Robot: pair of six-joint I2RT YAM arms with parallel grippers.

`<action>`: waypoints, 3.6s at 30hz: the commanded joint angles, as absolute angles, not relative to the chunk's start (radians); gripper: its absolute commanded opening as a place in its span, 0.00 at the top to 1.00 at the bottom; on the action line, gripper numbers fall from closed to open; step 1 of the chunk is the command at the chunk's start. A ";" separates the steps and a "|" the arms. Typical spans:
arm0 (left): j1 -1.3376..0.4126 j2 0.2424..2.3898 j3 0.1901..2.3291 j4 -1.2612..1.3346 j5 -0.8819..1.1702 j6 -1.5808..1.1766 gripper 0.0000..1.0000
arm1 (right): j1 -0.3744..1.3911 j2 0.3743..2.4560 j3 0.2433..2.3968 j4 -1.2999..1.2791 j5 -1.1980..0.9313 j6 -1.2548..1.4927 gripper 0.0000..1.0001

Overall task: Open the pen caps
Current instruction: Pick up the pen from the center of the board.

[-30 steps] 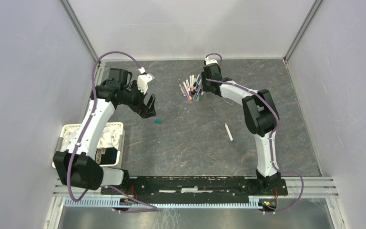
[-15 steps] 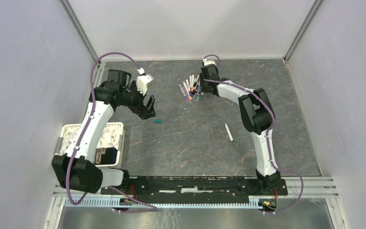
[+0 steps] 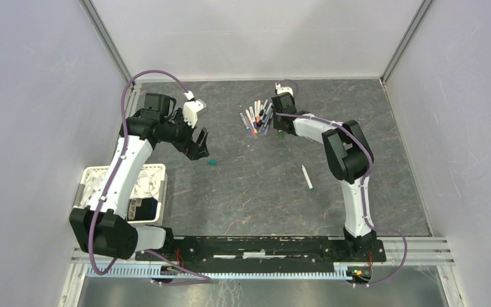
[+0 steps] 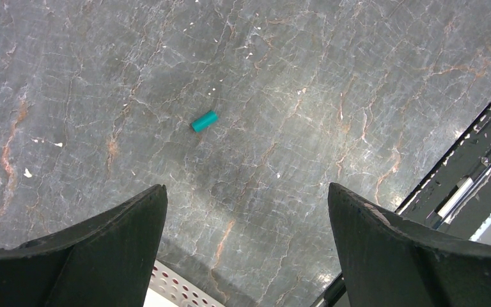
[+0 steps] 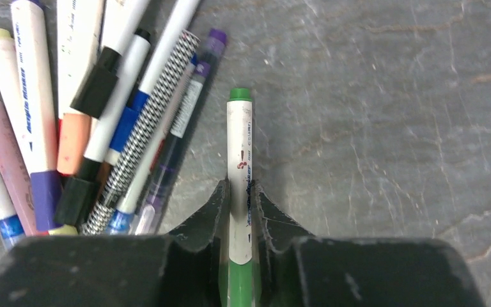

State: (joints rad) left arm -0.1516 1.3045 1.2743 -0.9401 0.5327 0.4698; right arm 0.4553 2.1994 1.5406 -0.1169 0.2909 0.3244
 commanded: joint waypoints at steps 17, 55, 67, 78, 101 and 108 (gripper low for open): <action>-0.147 1.244 1.264 -0.819 0.731 0.282 0.00 | 0.611 1.363 0.724 0.631 0.172 0.628 1.00; -0.225 1.124 1.073 -0.617 1.113 0.228 0.34 | 1.100 1.478 0.859 1.020 0.349 0.737 1.00; -0.225 1.081 1.045 -0.628 0.951 0.302 0.97 | 1.114 1.439 0.834 0.960 0.391 0.725 1.00; -0.230 1.008 0.999 -0.852 0.653 0.856 0.98 | 0.865 1.332 1.027 0.362 -0.036 0.758 0.50; -0.256 0.786 0.908 -1.085 0.372 1.646 0.98 | 0.899 1.730 1.447 -0.109 -0.728 0.667 0.42; -0.256 0.764 0.900 -1.086 0.372 1.689 0.98 | 0.933 1.770 1.449 -0.096 -0.721 0.694 0.42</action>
State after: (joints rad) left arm -0.2535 0.7696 0.8925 -1.0790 0.3752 1.6169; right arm 0.9115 1.7405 1.4101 -0.1471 -0.7010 0.6724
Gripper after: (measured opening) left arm 0.201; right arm 0.579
